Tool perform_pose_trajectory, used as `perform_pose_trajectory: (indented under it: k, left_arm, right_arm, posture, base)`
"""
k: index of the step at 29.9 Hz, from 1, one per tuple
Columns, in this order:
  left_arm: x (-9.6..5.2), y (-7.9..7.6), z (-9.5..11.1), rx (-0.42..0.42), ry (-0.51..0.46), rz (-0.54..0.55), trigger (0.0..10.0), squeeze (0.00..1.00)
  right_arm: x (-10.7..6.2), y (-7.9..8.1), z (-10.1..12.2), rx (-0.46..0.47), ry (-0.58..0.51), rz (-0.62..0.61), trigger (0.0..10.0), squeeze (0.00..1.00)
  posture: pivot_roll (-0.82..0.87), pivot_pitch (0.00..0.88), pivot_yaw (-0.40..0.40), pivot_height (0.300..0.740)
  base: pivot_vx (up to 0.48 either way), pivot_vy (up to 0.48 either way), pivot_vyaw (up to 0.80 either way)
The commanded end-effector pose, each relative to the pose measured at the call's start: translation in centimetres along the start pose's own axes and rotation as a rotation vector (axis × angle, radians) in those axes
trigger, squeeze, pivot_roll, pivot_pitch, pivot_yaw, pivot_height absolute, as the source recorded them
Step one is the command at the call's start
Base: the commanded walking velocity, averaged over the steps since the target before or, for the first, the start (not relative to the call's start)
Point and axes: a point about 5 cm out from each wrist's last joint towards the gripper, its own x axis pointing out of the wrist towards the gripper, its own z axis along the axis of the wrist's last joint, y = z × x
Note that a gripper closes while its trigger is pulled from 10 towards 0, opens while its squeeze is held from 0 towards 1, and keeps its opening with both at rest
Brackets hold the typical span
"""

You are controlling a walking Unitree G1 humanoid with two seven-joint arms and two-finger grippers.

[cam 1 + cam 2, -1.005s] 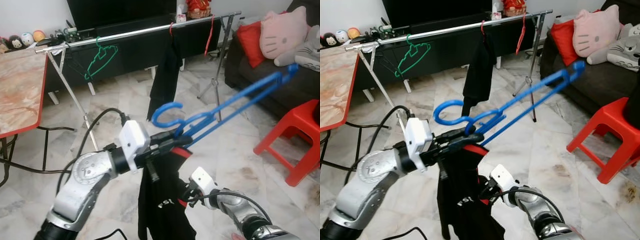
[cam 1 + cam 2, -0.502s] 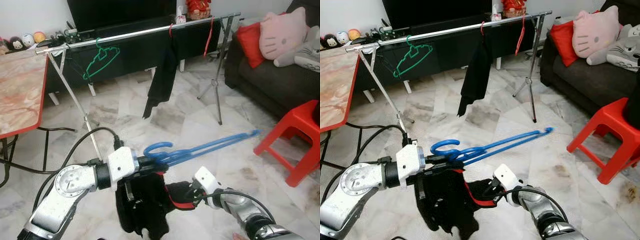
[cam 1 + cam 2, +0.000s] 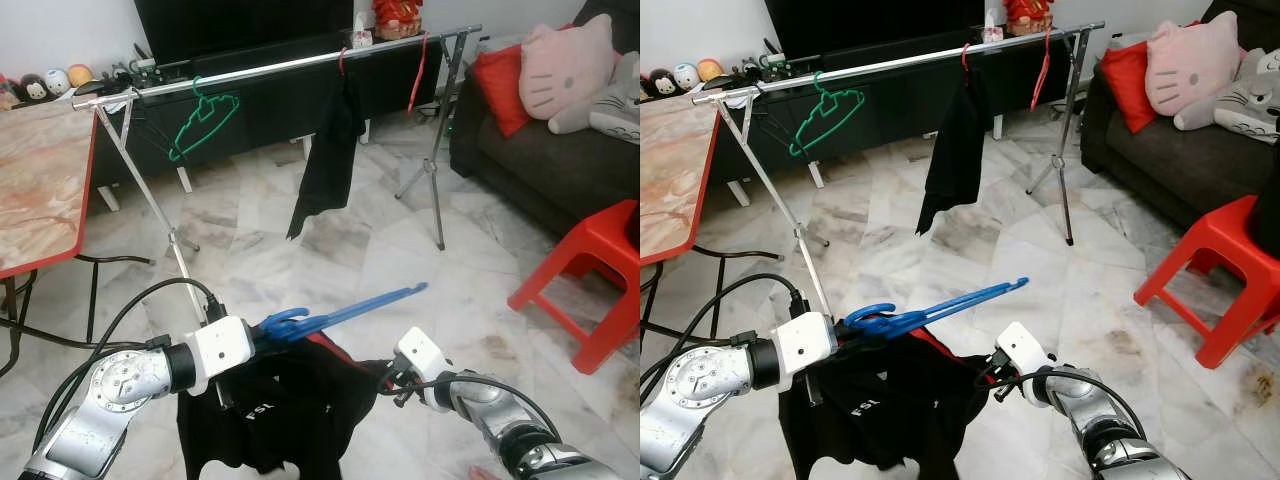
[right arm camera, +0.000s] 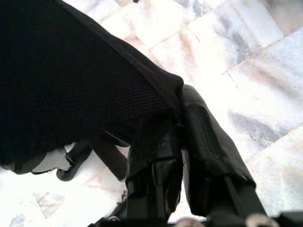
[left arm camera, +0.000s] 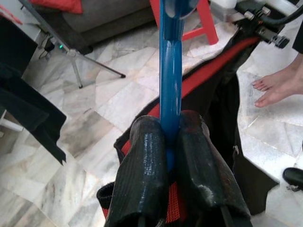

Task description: Hang hanger

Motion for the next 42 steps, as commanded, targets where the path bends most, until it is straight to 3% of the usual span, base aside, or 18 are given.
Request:
perform_pose_trajectory:
  k: [1,18,24,25,26,27,28,29,30,42]
  left_arm:
    - [-0.8,1.3,0.2,0.05,0.01,0.046,10.0,0.0]
    - [-1.2,0.8,-1.2,0.112,0.129,-0.009,10.0,0.0]
    - [-1.3,0.5,-2.0,0.155,0.198,-0.037,10.0,0.0]
    - [-1.3,0.5,-2.0,0.154,0.197,-0.037,10.0,0.0]
    - [-1.3,0.5,-2.0,0.154,0.197,-0.038,10.0,0.0]
    - [-1.3,0.5,-2.0,0.154,0.197,-0.038,10.0,0.0]
    - [-1.3,0.5,-2.0,0.155,0.199,-0.039,10.0,0.0]
    - [-1.3,0.5,-2.0,0.157,0.201,-0.04,10.0,0.0]
    - [-1.3,0.6,-2.1,0.162,0.207,-0.04,10.0,0.0]
    - [-1.4,0.6,-2.5,0.196,0.253,-0.06,10.0,0.0]
  right_arm:
    - [-0.1,-0.1,-0.4,0.014,0.015,-0.008,0.0,0.0]
    - [-0.6,-0.4,-2.0,-0.004,0.109,-0.073,0.0,0.0]
    - [-0.3,0.2,-2.6,0.0,0.139,-0.068,0.0,0.0]
    - [-0.3,0.3,-2.7,0.001,0.141,-0.067,0.7,0.0]
    - [-0.3,0.3,-2.7,0.001,0.142,-0.067,0.7,0.0]
    - [-0.3,0.4,-2.8,0.005,0.144,-0.064,6.0,0.11]
    - [-0.2,0.5,-2.8,0.007,0.145,-0.062,6.6,0.57]
    - [-0.2,0.5,-2.8,0.008,0.145,-0.061,7.1,0.75]
    - [-0.2,0.7,-3.0,0.007,0.149,-0.055,9.9,1.0]
    - [0.1,2.1,-4.0,-0.027,0.2,0.025,10.0,1.0]
  posture:
    - [-0.08,0.0,0.068,0.74]
    - [-0.08,0.0,0.074,0.74]
    - [-0.08,0.0,0.078,0.74]
    - [-0.08,0.0,0.079,0.74]
    - [-0.08,0.0,0.079,0.74]
    - [-0.08,0.0,0.081,0.74]
    - [-0.08,0.0,0.081,0.74]
    - [-0.08,0.0,0.081,0.74]
    - [-0.08,0.0,0.082,0.74]
    - [-0.07,0.0,0.083,0.74]
  base:
    - [0.0,0.0,0.0]
    - [0.0,0.0,0.0]
    - [0.0,0.0,0.0]
    - [0.0,0.0,0.0]
    - [0.0,0.0,0.0]
    - [0.0,0.0,0.0]
    - [0.0,0.0,0.0]
    - [0.0,0.0,0.0]
    - [0.0,0.0,0.0]
    - [0.0,0.0,0.0]
